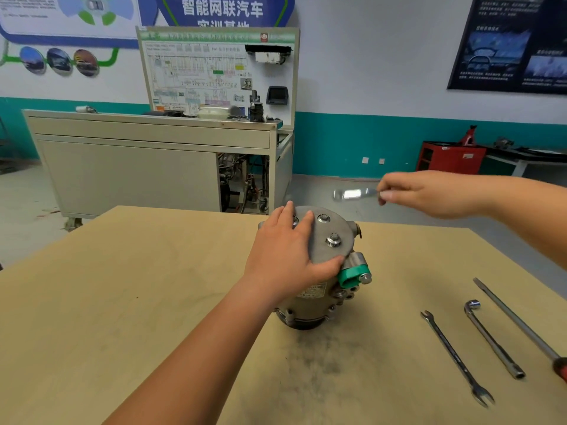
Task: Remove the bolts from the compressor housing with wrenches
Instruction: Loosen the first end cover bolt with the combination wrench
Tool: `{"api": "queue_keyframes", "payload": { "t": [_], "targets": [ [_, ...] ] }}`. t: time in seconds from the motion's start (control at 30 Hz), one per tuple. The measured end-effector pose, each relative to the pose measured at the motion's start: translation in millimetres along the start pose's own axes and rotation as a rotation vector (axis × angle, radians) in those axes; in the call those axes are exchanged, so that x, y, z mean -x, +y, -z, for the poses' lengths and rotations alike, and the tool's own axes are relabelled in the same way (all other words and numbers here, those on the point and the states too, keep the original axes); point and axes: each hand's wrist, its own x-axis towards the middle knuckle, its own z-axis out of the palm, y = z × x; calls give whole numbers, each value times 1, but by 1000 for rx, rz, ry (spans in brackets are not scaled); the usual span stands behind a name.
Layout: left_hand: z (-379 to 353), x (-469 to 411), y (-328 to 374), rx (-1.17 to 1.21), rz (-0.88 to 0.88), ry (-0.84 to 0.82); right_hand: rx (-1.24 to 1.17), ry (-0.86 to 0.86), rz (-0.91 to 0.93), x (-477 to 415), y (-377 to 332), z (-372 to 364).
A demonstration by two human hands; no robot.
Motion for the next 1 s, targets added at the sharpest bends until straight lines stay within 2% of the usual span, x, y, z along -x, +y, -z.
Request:
{"api": "queue_keyframes", "payload": {
  "t": [0.07, 0.13, 0.3, 0.4, 0.77, 1.0],
  "targets": [
    [0, 0, 0, -1, 6, 1, -211, 130, -64, 7, -4, 3],
    [-1, 0, 0, -3, 10, 6, -471, 145, -119, 17, -17, 0],
    [-1, -1, 1, -16, -6, 24, -1045, -209, -195, 49, -59, -34],
    [2, -1, 4, -18, 4, 20, -1330, -259, -183, 58, -78, -55],
    [5, -2, 6, -40, -2, -14, -1410, -264, -182, 49, -92, -65],
    [4, -2, 4, -20, -18, 4, -1103, -397, -169, 51, -69, -62]
  ]
}}
